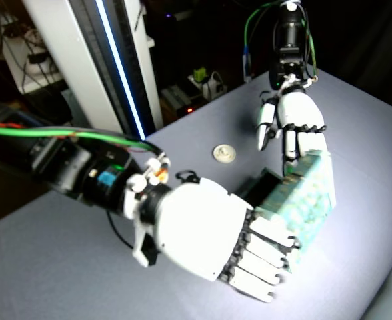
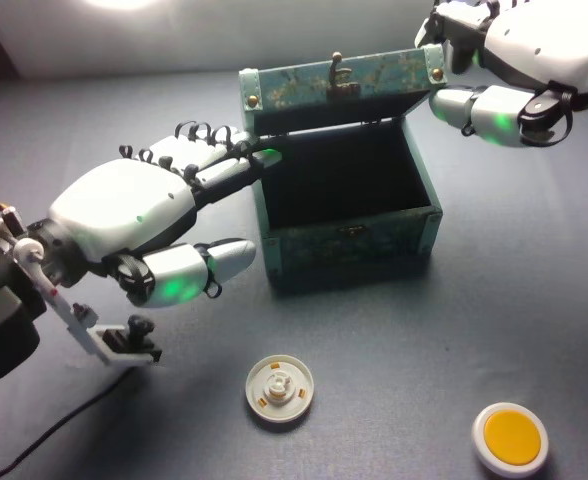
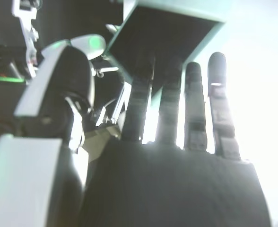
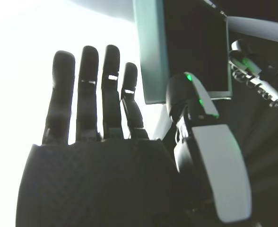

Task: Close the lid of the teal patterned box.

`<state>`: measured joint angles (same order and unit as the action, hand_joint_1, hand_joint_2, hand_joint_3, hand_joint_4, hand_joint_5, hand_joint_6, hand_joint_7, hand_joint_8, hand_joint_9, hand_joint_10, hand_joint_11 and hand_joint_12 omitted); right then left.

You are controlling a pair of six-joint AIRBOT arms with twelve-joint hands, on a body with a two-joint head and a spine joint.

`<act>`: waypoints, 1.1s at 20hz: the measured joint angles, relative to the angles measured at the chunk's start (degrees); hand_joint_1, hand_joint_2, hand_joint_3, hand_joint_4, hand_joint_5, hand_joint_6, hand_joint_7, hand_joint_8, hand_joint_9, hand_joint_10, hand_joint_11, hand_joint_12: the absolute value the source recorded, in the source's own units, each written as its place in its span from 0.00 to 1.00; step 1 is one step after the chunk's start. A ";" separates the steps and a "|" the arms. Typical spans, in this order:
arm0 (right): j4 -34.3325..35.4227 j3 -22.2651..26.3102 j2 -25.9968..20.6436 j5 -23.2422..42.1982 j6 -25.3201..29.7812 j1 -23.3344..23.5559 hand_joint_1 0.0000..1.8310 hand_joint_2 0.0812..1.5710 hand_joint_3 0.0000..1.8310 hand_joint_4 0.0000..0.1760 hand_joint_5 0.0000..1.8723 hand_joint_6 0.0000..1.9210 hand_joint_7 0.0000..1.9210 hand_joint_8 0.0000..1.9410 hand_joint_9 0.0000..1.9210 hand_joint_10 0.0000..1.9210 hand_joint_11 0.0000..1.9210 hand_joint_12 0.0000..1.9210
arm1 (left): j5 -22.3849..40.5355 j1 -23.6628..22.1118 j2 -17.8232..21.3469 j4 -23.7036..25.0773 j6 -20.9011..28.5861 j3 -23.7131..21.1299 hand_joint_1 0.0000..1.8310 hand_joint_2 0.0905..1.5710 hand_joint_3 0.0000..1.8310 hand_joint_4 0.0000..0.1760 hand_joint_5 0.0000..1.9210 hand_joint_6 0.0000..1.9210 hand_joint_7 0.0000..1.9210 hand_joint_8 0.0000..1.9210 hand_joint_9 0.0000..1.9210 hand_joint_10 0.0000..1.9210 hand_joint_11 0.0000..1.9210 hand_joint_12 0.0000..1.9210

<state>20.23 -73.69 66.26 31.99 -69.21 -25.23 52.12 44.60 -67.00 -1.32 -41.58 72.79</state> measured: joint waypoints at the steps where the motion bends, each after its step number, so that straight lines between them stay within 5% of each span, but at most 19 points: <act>1: -0.55 0.48 -0.02 0.87 0.17 -0.50 0.15 0.91 0.00 0.00 0.04 0.39 0.24 0.61 0.24 0.82 0.27 1.00 | 0.28 0.63 -0.04 -0.20 0.52 -0.09 0.17 0.93 0.00 0.03 0.02 0.00 0.01 0.00 0.00 0.00 0.00 0.01; 3: -1.25 1.53 -0.48 1.31 0.31 -1.53 0.15 0.91 0.00 0.00 0.04 0.39 0.28 0.70 0.30 0.87 0.35 1.00 | 0.35 1.44 -0.04 -0.57 0.83 -0.46 0.14 0.94 0.00 0.00 0.03 0.01 0.01 0.00 0.00 0.00 0.00 0.00; 4: -1.49 2.27 -1.03 1.40 0.35 -2.25 0.14 0.91 0.00 0.00 0.02 0.43 0.18 0.51 0.16 0.72 0.17 1.00 | 0.63 1.86 -0.04 -0.39 1.14 -0.55 0.12 0.94 0.00 0.25 0.05 0.01 0.01 0.00 0.00 0.00 0.00 0.00; 7: -2.78 3.37 -2.12 2.23 1.77 -3.61 0.12 0.91 0.00 0.00 0.03 0.44 0.23 0.54 0.22 0.76 0.23 1.00 | 1.62 2.67 0.02 -0.02 1.86 -0.90 0.13 0.94 0.00 0.15 0.06 0.01 0.03 0.01 0.00 0.00 0.01 0.00; 9: -3.28 3.91 -2.80 3.91 3.17 -5.01 0.13 0.90 0.00 0.00 0.03 0.49 0.25 0.58 0.26 0.77 0.28 1.00 | 2.34 3.56 0.42 0.94 2.12 -2.03 0.09 0.94 0.00 0.24 0.10 0.02 0.10 0.02 0.08 0.03 0.00 0.45; 10: -3.52 4.57 -3.39 4.74 4.11 -6.03 0.12 0.89 0.00 0.00 0.01 0.48 0.20 0.55 0.19 0.75 0.20 1.00 | 2.80 4.13 0.76 1.77 2.25 -2.56 0.08 0.92 0.00 0.06 0.16 0.03 0.24 0.03 0.19 0.16 0.00 0.83; 11: -3.91 4.94 -3.76 5.05 4.92 -6.69 0.12 0.89 0.00 0.00 0.01 0.48 0.20 0.55 0.19 0.75 0.20 1.00 | 3.23 4.59 0.94 1.81 2.27 -2.95 0.08 0.92 0.00 0.06 0.16 0.03 0.24 0.03 0.19 0.16 0.00 0.83; 13: -4.15 5.60 -4.42 6.12 6.19 -8.11 0.12 0.89 0.00 0.00 0.01 0.45 0.16 0.50 0.16 0.72 0.15 0.99 | 4.15 5.22 1.42 1.68 2.60 -3.39 0.15 0.92 0.00 0.00 0.21 0.03 0.34 0.03 0.23 0.36 0.00 0.88; 16: -4.46 6.93 -5.38 9.09 8.02 -10.49 0.11 0.89 0.00 0.00 0.01 0.47 0.14 0.51 0.12 0.74 0.09 1.00 | 5.01 6.32 1.57 1.75 3.13 -3.63 0.14 0.92 0.00 0.00 0.23 0.02 0.32 0.00 0.18 0.26 0.00 0.78; 18: -4.90 8.02 -6.10 10.25 9.09 -11.87 0.11 0.88 0.00 0.00 0.01 0.49 0.12 0.45 0.08 0.70 0.02 1.00 | 5.60 6.93 2.19 1.81 3.30 -4.55 0.12 0.93 0.00 0.00 0.25 0.01 0.31 0.00 0.20 0.21 0.00 0.79; 19: -4.83 8.68 -6.80 11.17 9.44 -12.63 0.12 0.88 0.00 0.00 0.02 0.48 0.14 0.43 0.09 0.71 0.04 1.00 | 5.88 7.58 2.95 2.05 3.34 -5.18 0.11 0.94 0.00 0.00 0.29 0.02 0.34 0.01 0.23 0.26 0.00 0.83; 20: -4.85 9.42 -7.76 11.85 9.53 -13.05 0.12 0.89 0.00 0.00 0.01 0.48 0.12 0.42 0.06 0.69 0.01 1.00 | 6.12 8.09 3.50 2.40 3.34 -5.70 0.18 0.94 0.00 0.00 0.35 0.08 0.38 0.26 0.29 0.61 0.14 0.96; 21: -4.81 10.27 -8.96 13.20 9.64 -13.68 0.11 0.90 0.00 0.00 0.00 0.49 0.11 0.40 0.04 0.67 0.00 1.00 | 6.88 8.92 4.37 2.19 3.21 -6.43 0.21 0.93 0.00 0.00 0.37 0.11 0.37 0.40 0.32 0.70 0.20 0.99; 22: -4.74 11.23 -10.19 15.17 9.66 -14.36 0.08 0.94 0.00 0.00 0.01 0.45 0.16 0.30 0.08 0.57 0.00 0.95 | 7.30 9.35 5.60 1.60 2.25 -7.45 0.36 0.91 0.00 0.68 0.24 0.89 0.39 0.61 0.39 0.84 0.35 1.00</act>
<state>15.49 -62.46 56.07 47.16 -59.55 -39.59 59.42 53.95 -61.41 0.27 -39.33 65.34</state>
